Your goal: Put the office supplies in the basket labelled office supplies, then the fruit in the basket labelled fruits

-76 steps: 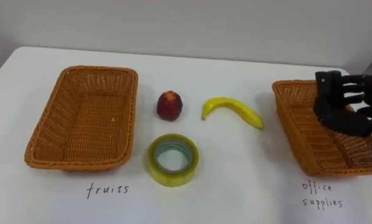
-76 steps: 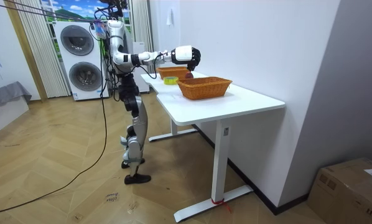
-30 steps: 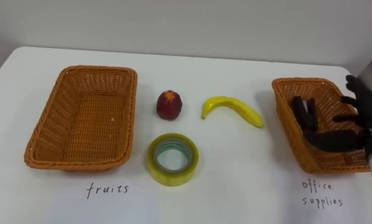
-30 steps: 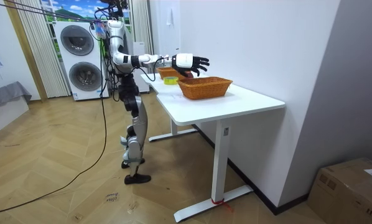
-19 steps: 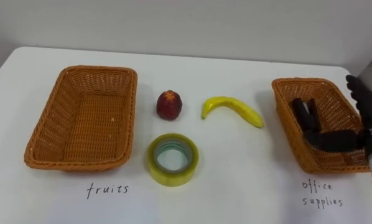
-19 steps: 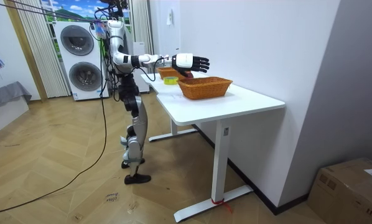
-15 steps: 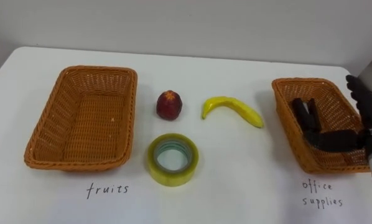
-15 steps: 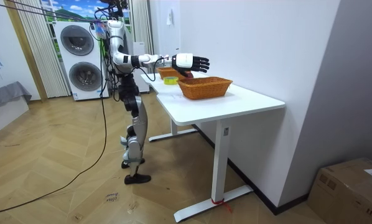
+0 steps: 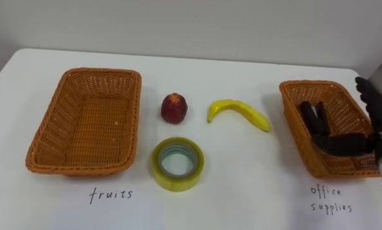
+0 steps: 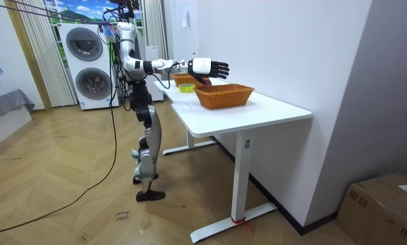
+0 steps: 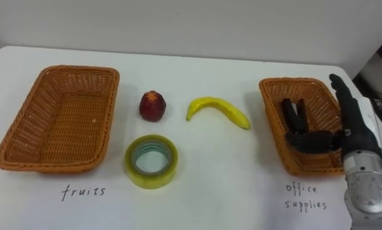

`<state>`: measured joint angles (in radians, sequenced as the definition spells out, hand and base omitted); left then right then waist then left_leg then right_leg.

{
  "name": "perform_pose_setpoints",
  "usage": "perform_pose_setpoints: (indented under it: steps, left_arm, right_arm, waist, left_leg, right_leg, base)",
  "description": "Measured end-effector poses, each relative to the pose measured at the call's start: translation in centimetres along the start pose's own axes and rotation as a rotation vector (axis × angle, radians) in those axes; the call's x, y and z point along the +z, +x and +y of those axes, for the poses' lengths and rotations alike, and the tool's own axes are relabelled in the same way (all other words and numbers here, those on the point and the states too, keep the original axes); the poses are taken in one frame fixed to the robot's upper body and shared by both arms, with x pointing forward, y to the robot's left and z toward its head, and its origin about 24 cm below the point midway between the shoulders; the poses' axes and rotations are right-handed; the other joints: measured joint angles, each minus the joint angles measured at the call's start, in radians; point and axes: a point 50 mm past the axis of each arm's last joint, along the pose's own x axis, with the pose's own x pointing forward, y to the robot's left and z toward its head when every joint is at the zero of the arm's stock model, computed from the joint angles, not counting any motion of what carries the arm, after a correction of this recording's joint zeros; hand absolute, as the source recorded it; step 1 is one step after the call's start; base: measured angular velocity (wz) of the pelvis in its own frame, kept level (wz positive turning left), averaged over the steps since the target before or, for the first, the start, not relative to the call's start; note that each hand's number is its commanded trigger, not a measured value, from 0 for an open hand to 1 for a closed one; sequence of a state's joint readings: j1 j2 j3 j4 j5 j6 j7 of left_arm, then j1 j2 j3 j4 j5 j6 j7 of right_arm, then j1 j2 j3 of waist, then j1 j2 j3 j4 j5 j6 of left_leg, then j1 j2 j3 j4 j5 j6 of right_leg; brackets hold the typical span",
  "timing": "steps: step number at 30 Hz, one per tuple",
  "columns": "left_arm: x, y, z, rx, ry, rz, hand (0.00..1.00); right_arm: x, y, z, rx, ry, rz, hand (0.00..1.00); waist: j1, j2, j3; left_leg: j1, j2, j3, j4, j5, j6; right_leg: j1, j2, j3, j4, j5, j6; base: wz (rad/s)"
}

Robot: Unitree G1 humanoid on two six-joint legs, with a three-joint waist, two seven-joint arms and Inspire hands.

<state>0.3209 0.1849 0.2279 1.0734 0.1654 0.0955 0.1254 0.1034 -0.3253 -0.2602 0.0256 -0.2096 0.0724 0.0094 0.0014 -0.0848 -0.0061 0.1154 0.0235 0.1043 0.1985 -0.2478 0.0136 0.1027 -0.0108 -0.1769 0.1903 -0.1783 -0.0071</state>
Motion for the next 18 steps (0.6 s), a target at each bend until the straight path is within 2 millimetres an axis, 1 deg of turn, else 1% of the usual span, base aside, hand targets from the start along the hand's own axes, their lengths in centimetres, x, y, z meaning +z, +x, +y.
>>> perform_pose_setpoints:
  steps: [3, 7, 10, 13, 18]
  left_arm:
    - [0.2, 0.0, 0.1, 0.003, -0.001, -0.007, 0.00]
    - [0.3, 0.0, -0.1, -0.002, -0.004, -0.009, 0.00]
    - [0.5, 0.0, -0.3, -0.007, -0.006, -0.013, 0.00]
    - [0.7, 0.0, -0.5, -0.012, -0.014, -0.010, 0.00]
    - [0.5, 0.0, -0.7, -0.022, 0.000, -0.003, 0.00]
  right_arm:
    - [0.6, 0.1, -0.2, -0.012, 0.004, -0.018, 0.00]
    - [2.8, -0.1, -0.7, -0.051, 0.030, -0.111, 0.00]
    - [3.8, -0.2, -1.1, -0.088, 0.051, -0.159, 0.00]
    - [4.3, -0.3, -1.1, -0.106, 0.056, -0.181, 0.00]
    - [4.7, -0.4, -0.8, -0.109, 0.055, -0.196, 0.00]
  waist:
    - [0.001, 0.000, -0.0004]
    - [0.009, 0.006, 0.0016]
    - [0.015, 0.006, 0.0031]
    - [0.031, 0.005, 0.0041]
    - [0.034, 0.003, 0.0082]
  left_leg:
    - [0.000, 0.000, 0.000, 0.001, 0.000, 0.000]
    - [0.002, 0.000, 0.002, 0.001, 0.000, 0.000]
    - [0.001, 0.000, 0.003, 0.000, 0.000, 0.000]
    - [-0.002, -0.001, 0.005, -0.001, 0.000, 0.000]
    - [-0.008, 0.000, 0.005, -0.001, 0.000, 0.000]
  right_leg:
    - [0.001, 0.000, 0.000, 0.000, 0.000, 0.000]
    - [0.000, 0.001, 0.009, 0.005, 0.000, 0.000]
    - [-0.008, 0.001, 0.010, 0.013, 0.000, 0.000]
    - [-0.014, 0.001, 0.012, 0.015, 0.000, 0.000]
    - [-0.019, 0.001, 0.011, 0.015, 0.000, 0.000]
  base:
    - [0.00]
    - [0.00]
    - [-0.02]
    - [-0.05]
    - [0.00]
